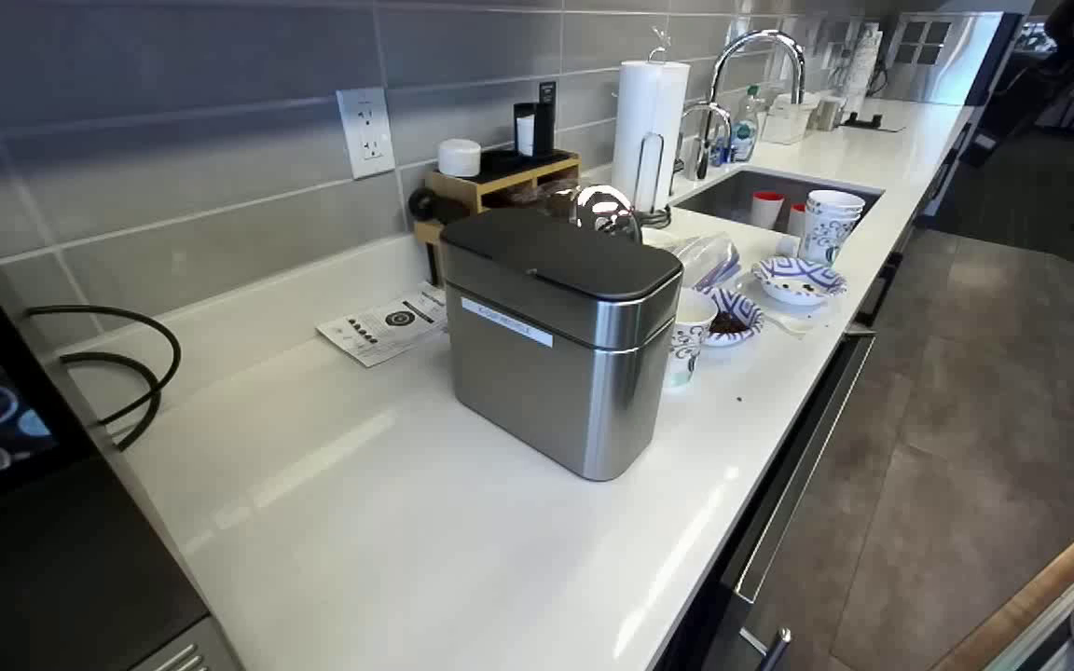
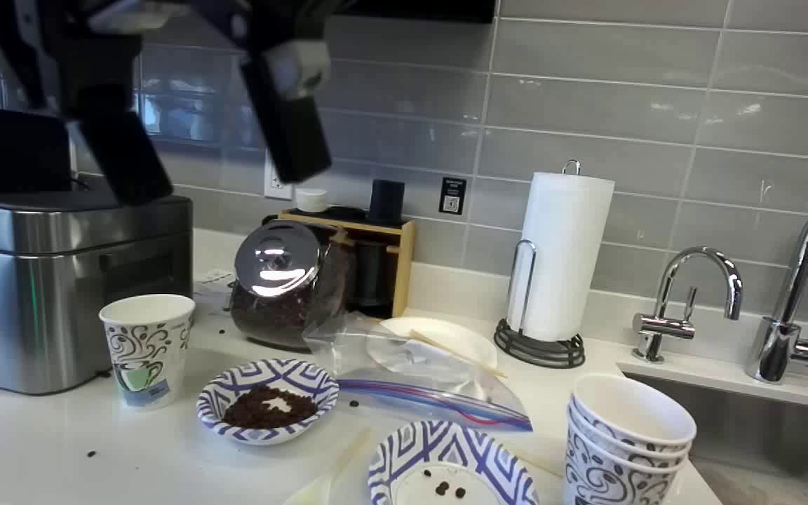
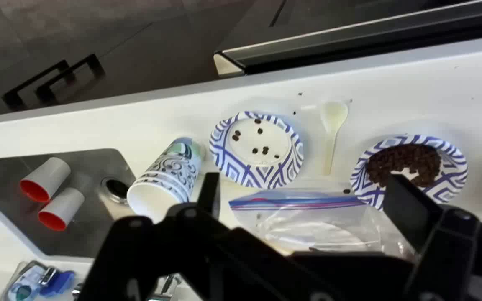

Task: Open the silver bin.

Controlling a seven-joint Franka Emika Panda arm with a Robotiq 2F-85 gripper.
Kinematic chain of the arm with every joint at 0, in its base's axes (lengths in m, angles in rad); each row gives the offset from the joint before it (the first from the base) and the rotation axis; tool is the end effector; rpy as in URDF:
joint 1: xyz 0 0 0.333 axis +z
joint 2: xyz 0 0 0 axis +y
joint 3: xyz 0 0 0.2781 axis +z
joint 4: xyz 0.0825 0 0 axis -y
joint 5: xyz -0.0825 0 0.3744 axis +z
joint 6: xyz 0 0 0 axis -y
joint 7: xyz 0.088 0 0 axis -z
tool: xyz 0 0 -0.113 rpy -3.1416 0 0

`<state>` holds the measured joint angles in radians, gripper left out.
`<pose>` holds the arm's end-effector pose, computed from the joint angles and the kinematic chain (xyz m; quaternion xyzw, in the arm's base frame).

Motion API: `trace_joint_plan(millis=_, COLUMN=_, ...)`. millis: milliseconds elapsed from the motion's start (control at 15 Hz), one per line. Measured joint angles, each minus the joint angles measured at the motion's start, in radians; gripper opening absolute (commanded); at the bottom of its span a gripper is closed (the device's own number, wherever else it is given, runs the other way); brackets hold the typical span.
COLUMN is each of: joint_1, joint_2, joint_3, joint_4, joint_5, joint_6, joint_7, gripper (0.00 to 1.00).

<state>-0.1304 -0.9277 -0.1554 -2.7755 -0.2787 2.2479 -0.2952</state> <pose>0.3216 -0.1002 0.4700 0.9744 0.0867 0.1748 0.1113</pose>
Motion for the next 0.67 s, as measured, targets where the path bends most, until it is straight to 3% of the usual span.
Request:
trace_joint_plan(millis=200, joint_1=0.0, joint_2=0.01, joint_3=0.0, joint_4=-0.047, joint_5=0.0, joint_6=-0.002, joint_7=0.0, gripper=1.0)
trace_joint_plan(millis=667, joint_1=0.028, joint_2=0.035, joint_3=0.017, joint_4=-0.009, joint_5=0.007, joint_6=0.005, joint_7=0.001, gripper=1.0)
